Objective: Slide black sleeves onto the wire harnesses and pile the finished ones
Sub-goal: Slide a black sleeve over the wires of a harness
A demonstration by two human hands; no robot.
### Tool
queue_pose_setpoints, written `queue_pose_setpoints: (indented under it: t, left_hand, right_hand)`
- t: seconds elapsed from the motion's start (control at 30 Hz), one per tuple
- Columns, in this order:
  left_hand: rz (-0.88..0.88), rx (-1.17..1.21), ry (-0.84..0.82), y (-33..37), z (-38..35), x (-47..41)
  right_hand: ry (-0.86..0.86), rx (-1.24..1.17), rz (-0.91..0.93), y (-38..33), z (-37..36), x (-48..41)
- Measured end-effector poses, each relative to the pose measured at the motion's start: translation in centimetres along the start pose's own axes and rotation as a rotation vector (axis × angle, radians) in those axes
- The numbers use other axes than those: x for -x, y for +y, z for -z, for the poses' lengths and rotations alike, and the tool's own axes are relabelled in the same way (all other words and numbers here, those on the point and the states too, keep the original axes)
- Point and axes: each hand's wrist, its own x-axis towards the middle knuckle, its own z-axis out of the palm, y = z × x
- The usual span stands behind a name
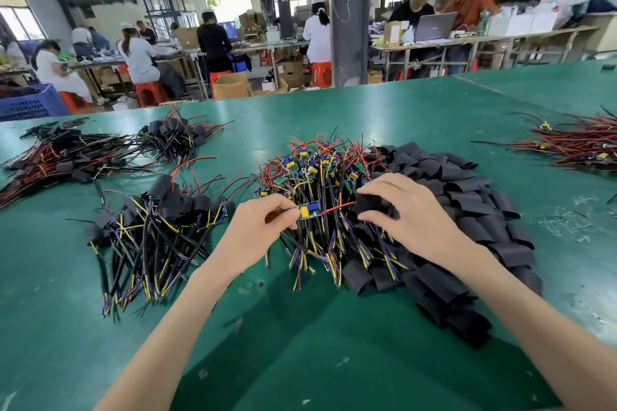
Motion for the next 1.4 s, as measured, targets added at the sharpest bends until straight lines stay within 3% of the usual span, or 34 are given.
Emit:
queue_pose_setpoints:
  t: [0.2, 0.57, 0.97, 1.2, 1.4]
  left_hand:
    - [-0.027, 0.046, -0.030, 0.3, -0.8, 0.2]
    - [-0.051, 0.041, 0.005, 0.8, -1.0, 0.4]
    - [-0.088, 0.034, -0.034, 1.3, -1.1, 0.7]
    - [-0.063, 0.013, -0.081, 1.9, -1.8, 1.0]
    - [-0.041, -0.005, -0.023, 1.8, -2.0, 1.1]
  right_hand:
    - [0.018, -0.039, 0.137, -1.4, -0.9, 0.2]
    - [0.046, -0.090, 0.166, -2.1, -1.4, 0.4]
    - [-0.032, -0.281, 0.057, -1.8, -1.0, 0.4]
    - [-0.034, -0.198, 0.195, -2.5, -1.6, 0.5]
    - [-0.008, -0.124, 0.235, -2.7, -1.8, 0.5]
